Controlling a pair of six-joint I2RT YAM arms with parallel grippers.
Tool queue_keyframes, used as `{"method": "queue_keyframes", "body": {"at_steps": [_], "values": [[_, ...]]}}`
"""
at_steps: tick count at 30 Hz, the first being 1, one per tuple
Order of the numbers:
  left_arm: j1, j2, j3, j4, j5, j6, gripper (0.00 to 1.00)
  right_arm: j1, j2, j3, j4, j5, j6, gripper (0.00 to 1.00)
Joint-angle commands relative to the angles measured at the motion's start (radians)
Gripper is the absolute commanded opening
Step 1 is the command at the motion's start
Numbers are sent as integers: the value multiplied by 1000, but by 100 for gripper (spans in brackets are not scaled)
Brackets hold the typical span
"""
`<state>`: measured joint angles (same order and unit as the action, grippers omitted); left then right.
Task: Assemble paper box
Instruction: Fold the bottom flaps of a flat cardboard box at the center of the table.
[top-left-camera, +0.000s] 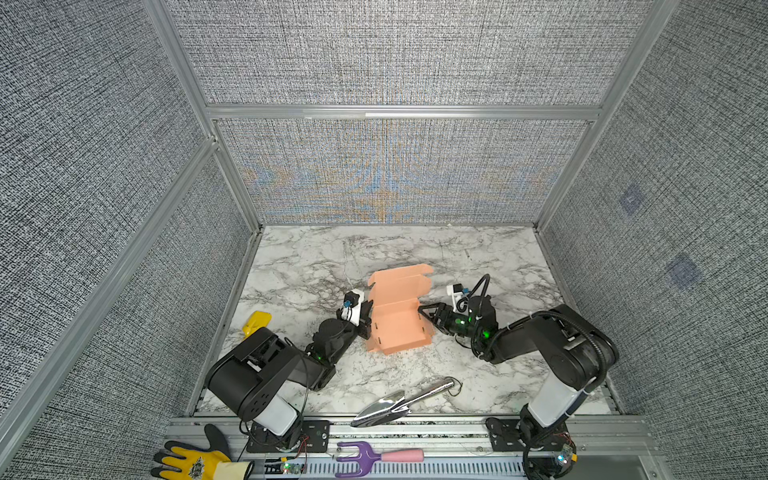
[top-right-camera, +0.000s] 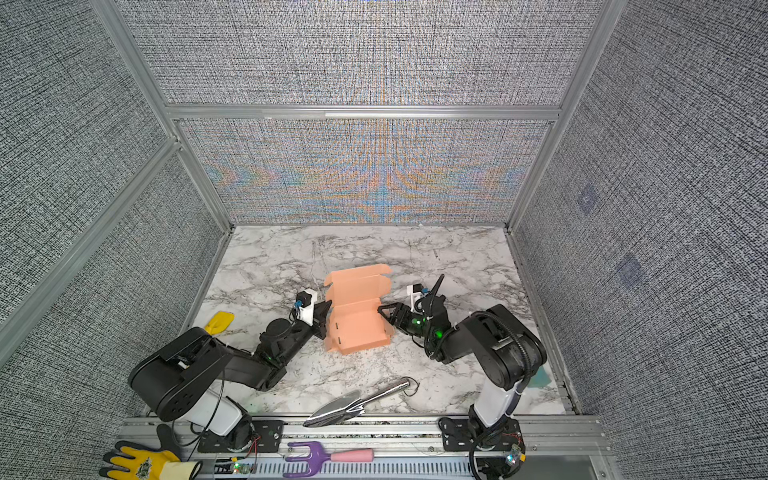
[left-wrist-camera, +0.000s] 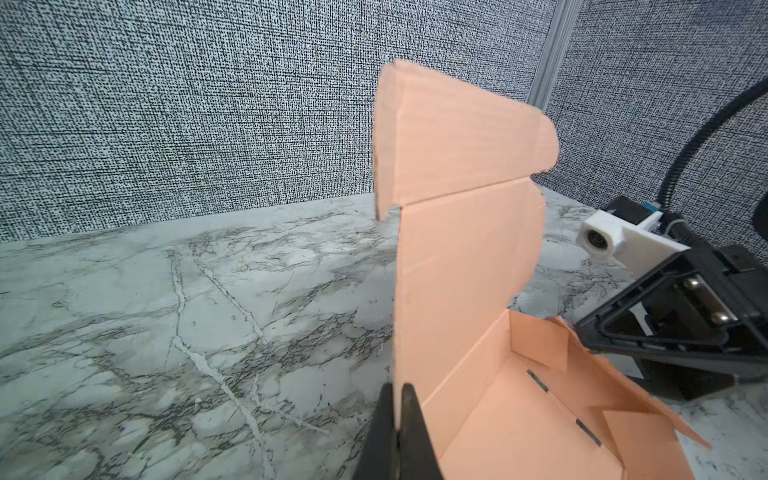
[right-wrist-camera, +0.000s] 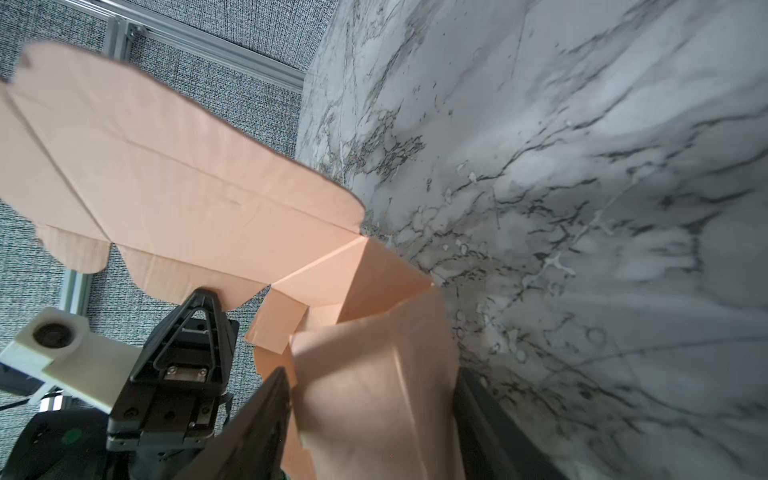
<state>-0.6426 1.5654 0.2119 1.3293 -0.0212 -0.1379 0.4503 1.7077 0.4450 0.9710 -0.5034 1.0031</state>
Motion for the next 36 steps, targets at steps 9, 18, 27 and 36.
{"method": "queue_keyframes", "body": {"at_steps": [9, 18, 27, 36], "values": [[-3, 71, -55, 232, 50, 45, 0, 5, -113, 35, -240, 65, -133, 62], [-26, 143, -73, 365, 43, 98, 0, 39, -157, 83, -399, 141, -205, 56], [-31, 193, -81, 448, 99, 115, 0, 49, -182, 119, -512, 186, -280, 53], [-32, 200, -86, 447, 36, 120, 0, 16, -279, 125, -640, 240, -357, 53]]}}
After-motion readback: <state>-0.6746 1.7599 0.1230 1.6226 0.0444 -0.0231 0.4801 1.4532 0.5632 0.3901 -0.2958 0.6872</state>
